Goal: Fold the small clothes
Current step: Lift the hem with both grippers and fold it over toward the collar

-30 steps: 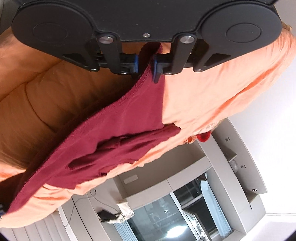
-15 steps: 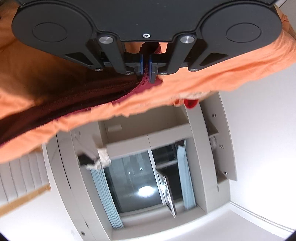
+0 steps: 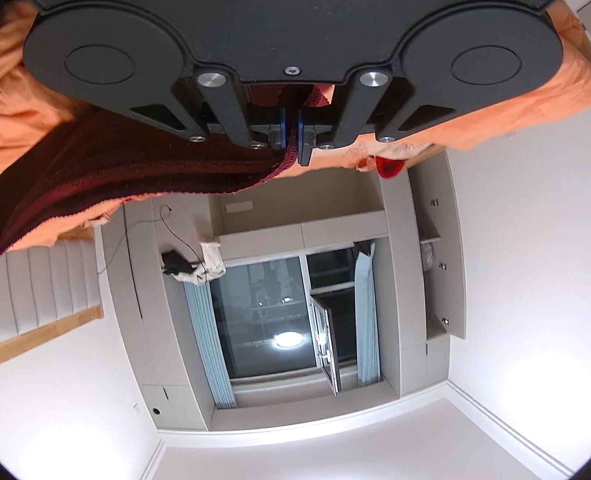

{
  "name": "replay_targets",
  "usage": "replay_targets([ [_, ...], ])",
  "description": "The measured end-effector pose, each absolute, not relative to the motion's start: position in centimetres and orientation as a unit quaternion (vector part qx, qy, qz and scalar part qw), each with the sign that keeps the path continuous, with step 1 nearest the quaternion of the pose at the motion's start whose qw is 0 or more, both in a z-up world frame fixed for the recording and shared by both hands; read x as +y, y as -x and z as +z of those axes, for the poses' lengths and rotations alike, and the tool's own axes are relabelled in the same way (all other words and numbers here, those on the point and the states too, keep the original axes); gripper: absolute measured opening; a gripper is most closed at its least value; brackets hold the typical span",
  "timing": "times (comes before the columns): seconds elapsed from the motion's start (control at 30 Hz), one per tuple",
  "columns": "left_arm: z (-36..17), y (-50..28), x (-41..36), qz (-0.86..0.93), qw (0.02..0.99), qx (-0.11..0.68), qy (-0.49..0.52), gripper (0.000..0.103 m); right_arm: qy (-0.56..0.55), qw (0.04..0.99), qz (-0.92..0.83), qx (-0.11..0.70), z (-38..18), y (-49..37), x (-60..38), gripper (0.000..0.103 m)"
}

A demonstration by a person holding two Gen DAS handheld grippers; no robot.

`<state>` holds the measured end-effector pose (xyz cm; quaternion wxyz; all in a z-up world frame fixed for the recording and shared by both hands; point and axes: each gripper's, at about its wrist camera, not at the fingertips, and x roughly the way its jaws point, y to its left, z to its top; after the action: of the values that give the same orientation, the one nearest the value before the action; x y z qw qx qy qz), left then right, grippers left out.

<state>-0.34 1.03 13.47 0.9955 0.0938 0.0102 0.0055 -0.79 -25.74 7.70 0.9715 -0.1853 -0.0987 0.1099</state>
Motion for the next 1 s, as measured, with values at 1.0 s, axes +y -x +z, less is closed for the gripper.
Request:
replay_targets([
  [1.0, 5.8, -39.3, 1.3, 0.034, 0.98, 0.188, -0.06, 0.008, 0.206, 0.972, 0.047, 0.099, 1.0, -36.3, -23.2, 0.006],
])
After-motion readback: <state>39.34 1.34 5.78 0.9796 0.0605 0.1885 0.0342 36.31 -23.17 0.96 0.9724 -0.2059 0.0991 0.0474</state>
